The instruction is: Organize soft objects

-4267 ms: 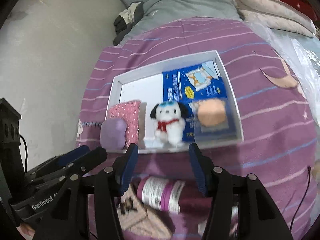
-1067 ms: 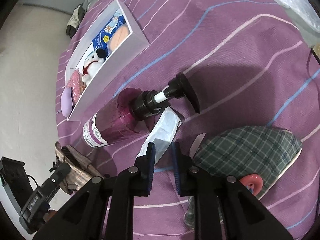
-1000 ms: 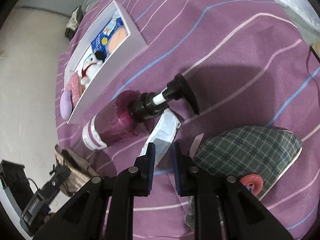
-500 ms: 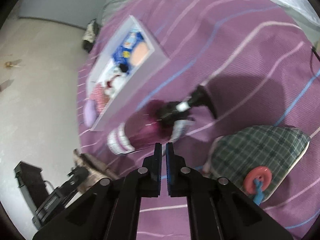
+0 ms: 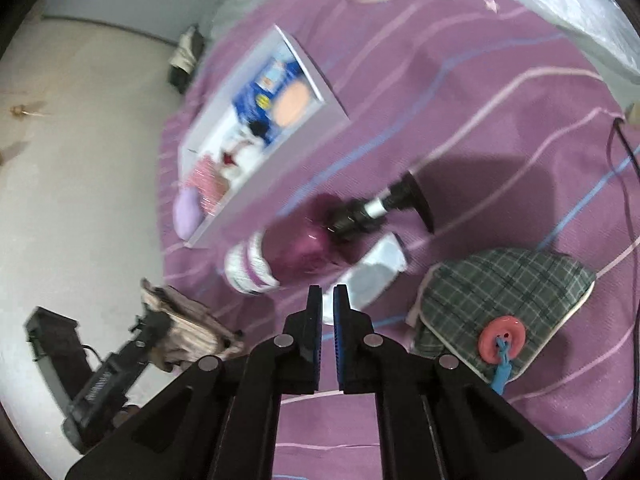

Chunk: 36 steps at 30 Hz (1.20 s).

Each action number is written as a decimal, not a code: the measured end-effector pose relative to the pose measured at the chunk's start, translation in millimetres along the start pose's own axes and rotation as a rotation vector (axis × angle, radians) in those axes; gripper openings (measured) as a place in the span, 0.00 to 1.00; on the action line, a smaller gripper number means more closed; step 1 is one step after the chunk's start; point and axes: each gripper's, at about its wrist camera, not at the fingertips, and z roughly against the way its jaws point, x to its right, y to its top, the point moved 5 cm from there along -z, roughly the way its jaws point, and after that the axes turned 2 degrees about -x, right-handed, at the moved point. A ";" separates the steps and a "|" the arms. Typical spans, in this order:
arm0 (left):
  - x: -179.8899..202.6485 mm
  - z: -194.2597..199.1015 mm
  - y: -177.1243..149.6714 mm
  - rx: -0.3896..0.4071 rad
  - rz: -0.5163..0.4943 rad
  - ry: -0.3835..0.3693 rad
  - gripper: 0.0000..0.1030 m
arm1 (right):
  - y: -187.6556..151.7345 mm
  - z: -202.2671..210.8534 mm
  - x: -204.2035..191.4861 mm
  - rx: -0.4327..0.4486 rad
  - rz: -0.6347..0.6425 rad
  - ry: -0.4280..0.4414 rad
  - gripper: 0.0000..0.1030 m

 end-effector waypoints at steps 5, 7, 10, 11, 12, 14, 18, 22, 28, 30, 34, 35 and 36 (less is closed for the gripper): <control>5.4 -6.0 -1.0 -0.018 -0.023 -0.008 0.38 | -7.4 -25.4 3.6 -0.072 -0.026 -0.030 0.15; 7.2 -7.7 -0.8 -0.020 -0.031 -0.007 0.38 | -5.8 -22.7 1.6 -0.052 -0.014 -0.047 0.17; 6.5 -11.3 -0.7 -0.026 -0.032 -0.003 0.38 | -4.9 -17.5 3.7 -0.035 -0.027 -0.046 0.40; 6.1 -12.1 -1.2 -0.028 -0.031 -0.003 0.38 | -4.3 -16.5 5.8 -0.028 -0.038 -0.036 0.40; 5.3 -13.2 -1.3 -0.031 -0.029 -0.003 0.38 | -3.4 -15.9 7.7 -0.020 -0.051 -0.027 0.40; 3.6 -14.7 -1.3 -0.035 -0.025 0.000 0.38 | -1.4 -16.4 9.9 0.002 -0.061 -0.028 0.40; 0.9 -14.8 -1.1 -0.034 -0.018 0.001 0.38 | 1.3 -22.9 10.0 0.045 -0.043 -0.083 0.27; 0.9 -15.2 -1.0 -0.032 -0.017 0.000 0.38 | 5.2 -36.9 15.2 0.036 -0.040 -0.079 0.18; 1.3 -13.4 -1.0 -0.032 -0.026 -0.005 0.38 | 5.4 -33.5 19.9 0.046 -0.034 -0.063 0.05; 2.3 -11.0 -0.8 -0.025 -0.030 -0.008 0.38 | 5.0 -30.5 20.8 0.047 -0.034 -0.046 0.01; 3.8 -7.8 -1.1 -0.015 -0.032 -0.011 0.38 | 3.3 -23.2 19.5 0.058 -0.034 -0.024 0.00; 3.3 -7.0 -1.0 -0.013 -0.031 -0.011 0.38 | 2.6 -21.2 18.8 0.059 -0.030 -0.018 0.00; 3.2 -6.6 -1.0 -0.012 -0.030 -0.012 0.38 | 2.2 -18.1 17.5 0.064 -0.025 -0.013 0.00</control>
